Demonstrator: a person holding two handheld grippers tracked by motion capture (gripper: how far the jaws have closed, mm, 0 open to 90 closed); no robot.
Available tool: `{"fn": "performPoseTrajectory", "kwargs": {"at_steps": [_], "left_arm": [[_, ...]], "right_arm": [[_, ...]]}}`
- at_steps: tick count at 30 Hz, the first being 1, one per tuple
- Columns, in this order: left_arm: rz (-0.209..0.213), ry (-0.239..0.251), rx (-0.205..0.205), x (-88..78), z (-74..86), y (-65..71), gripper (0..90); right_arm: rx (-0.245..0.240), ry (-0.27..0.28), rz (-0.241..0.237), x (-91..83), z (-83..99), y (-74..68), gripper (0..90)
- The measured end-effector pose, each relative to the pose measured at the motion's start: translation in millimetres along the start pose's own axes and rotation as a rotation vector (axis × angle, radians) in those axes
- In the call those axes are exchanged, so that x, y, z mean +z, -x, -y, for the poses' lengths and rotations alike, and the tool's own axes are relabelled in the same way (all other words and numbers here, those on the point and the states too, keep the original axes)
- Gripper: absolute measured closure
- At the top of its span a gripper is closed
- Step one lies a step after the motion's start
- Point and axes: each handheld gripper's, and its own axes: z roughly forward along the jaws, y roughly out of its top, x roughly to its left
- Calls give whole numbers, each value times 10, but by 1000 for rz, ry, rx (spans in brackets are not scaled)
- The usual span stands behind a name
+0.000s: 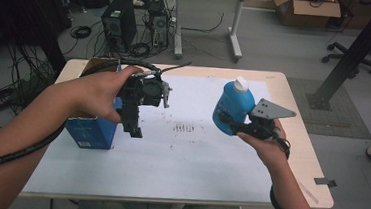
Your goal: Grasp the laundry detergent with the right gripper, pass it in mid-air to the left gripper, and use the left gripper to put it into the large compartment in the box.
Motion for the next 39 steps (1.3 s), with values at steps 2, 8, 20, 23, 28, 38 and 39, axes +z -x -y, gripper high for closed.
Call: {"fn": "performPoseTrajectory", "kwargs": {"at_steps": [2, 8, 20, 23, 28, 38, 39], "left_arm": [[-2, 2, -1, -14, -8, -3, 2], [-12, 2, 5, -58, -29, -8, 2], [3, 4, 26, 22, -92, -14, 2], [7, 3, 38, 58, -113, 2, 2], [11, 5, 55, 96, -143, 30, 2], [16, 15, 64, 138, -179, 63, 2], [17, 12, 63, 138, -182, 65, 2]], "right_arm": [[-26, -10, -32, 14, -22, -43, 440], [-55, -20, -123, 43, -41, -120, 439], [-106, -31, -284, 155, 49, -292, 438], [-111, -30, -322, 191, 83, -340, 438], [-127, -36, -385, 263, 130, -431, 438], [-148, -49, -503, 412, 189, -567, 437], [-148, -48, -512, 429, 196, -581, 437]]}}
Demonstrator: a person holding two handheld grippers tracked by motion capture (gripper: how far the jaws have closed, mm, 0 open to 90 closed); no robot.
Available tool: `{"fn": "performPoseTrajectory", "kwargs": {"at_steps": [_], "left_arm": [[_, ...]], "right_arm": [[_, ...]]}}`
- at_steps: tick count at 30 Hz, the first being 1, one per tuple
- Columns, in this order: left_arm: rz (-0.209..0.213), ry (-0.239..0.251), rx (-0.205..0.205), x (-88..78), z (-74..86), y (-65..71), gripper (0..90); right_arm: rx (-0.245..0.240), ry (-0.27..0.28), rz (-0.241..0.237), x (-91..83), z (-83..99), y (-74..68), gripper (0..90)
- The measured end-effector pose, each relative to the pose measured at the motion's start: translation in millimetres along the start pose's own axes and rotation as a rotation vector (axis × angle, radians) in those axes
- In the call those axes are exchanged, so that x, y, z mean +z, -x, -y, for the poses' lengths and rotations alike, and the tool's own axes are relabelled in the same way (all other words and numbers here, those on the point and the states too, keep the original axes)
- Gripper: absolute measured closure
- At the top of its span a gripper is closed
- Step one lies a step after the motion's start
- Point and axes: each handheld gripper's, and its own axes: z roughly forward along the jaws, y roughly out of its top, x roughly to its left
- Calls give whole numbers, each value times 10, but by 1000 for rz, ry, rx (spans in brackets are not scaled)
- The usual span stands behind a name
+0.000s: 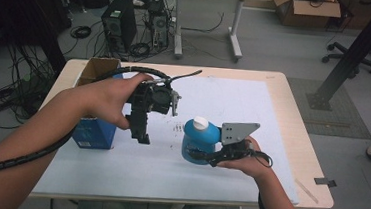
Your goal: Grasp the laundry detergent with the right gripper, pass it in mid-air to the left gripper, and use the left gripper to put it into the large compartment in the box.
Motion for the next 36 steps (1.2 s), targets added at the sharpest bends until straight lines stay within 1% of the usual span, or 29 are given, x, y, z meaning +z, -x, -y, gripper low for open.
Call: {"fn": "performPoseTrajectory", "kwargs": {"at_steps": [5, 11, 19, 21, 26, 28, 30, 31, 36], "left_arm": [[-1, -2, 4, 10, -14, 7, 2], [0, 0, 13, 18, -40, 13, 2], [-1, -1, 24, 29, -86, 18, 2], [-2, 3, 27, 34, -105, 22, 2], [-9, 6, 35, 41, -152, 51, 2], [-7, 16, 42, 52, -166, 65, 2], [-7, 17, 37, 66, -181, 82, 2], [-6, 19, 45, 73, -190, 84, 2], [-10, 19, 43, 99, -213, 104, 2]], "right_arm": [[5, -7, -54, 95, 21, -6, 437], [14, -7, -100, 193, 46, 4, 437], [18, -2, -118, 320, 73, 18, 436], [22, -3, -122, 346, 67, 23, 435], [15, 0, -131, 417, 36, 46, 435], [15, 1, -136, 444, 26, 51, 435], [14, 1, -139, 469, 21, 59, 435], [16, -1, -141, 482, 19, 61, 435], [10, -3, -145, 539, 0, 70, 435]]}}
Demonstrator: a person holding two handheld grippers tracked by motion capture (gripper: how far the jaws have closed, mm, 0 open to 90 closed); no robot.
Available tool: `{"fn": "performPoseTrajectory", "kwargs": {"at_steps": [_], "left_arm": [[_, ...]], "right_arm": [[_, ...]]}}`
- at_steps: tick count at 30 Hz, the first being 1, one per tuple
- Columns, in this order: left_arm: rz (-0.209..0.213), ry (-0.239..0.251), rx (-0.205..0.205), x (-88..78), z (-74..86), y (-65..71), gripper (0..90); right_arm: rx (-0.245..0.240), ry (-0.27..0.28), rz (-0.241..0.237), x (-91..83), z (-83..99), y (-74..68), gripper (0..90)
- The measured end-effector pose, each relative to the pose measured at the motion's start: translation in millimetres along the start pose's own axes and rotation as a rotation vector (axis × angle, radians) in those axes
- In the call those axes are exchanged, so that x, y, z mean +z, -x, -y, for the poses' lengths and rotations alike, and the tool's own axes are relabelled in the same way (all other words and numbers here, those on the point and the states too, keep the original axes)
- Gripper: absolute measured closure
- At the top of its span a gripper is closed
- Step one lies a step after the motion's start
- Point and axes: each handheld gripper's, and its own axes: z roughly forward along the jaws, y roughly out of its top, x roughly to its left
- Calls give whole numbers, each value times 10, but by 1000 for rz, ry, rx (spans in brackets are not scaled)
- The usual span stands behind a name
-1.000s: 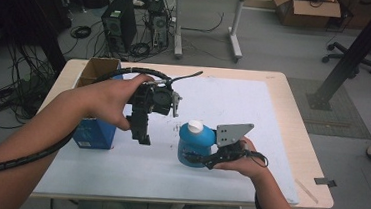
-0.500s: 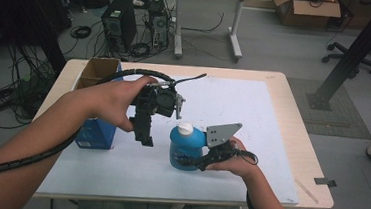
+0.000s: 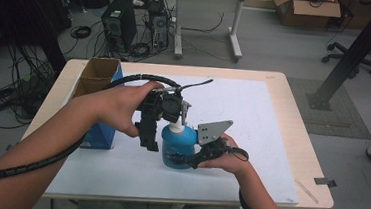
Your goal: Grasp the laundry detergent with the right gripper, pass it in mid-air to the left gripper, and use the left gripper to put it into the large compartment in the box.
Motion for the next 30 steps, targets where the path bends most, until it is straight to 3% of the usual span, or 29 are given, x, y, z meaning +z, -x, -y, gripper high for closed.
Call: {"fn": "performPoseTrajectory", "kwargs": {"at_steps": [12, 30], "left_arm": [[-7, 6, 16, 21, -18, 25, 2], [-31, -9, 8, 85, -87, 51, 2]], "right_arm": [[1, -6, -10, 102, -27, 45, 436], [-5, -10, -20, 242, -93, 69, 435]]}}
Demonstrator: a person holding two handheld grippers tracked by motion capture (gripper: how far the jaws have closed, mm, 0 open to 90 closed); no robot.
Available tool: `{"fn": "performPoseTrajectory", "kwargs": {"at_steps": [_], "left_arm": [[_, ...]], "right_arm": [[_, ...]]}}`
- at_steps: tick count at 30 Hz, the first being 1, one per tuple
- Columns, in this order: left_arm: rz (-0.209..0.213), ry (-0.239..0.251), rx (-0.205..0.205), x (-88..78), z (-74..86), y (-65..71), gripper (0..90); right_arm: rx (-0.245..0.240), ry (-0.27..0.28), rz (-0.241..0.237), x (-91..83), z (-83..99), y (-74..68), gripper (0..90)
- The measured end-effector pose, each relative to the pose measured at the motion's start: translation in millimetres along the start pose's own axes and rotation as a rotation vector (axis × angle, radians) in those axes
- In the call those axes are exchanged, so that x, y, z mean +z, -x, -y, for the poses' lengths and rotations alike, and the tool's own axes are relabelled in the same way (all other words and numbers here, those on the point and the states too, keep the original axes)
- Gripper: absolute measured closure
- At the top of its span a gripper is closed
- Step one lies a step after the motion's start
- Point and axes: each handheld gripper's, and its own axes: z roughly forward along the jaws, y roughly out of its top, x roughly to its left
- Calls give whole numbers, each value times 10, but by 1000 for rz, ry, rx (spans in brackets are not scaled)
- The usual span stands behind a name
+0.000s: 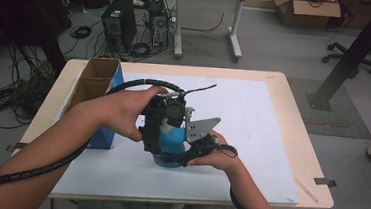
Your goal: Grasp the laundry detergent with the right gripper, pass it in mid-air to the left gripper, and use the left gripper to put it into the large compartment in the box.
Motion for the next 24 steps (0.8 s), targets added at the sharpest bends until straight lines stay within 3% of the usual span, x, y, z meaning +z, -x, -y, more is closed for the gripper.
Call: {"fn": "performPoseTrajectory", "kwargs": {"at_steps": [11, 24], "left_arm": [[-29, -13, 7, 35, -27, 11, 3], [-45, -28, -8, 37, -9, 32, 98]], "right_arm": [[-7, -2, 4, 20, -20, -3, 435], [-1, -4, 3, 41, -25, -10, 435]]}}
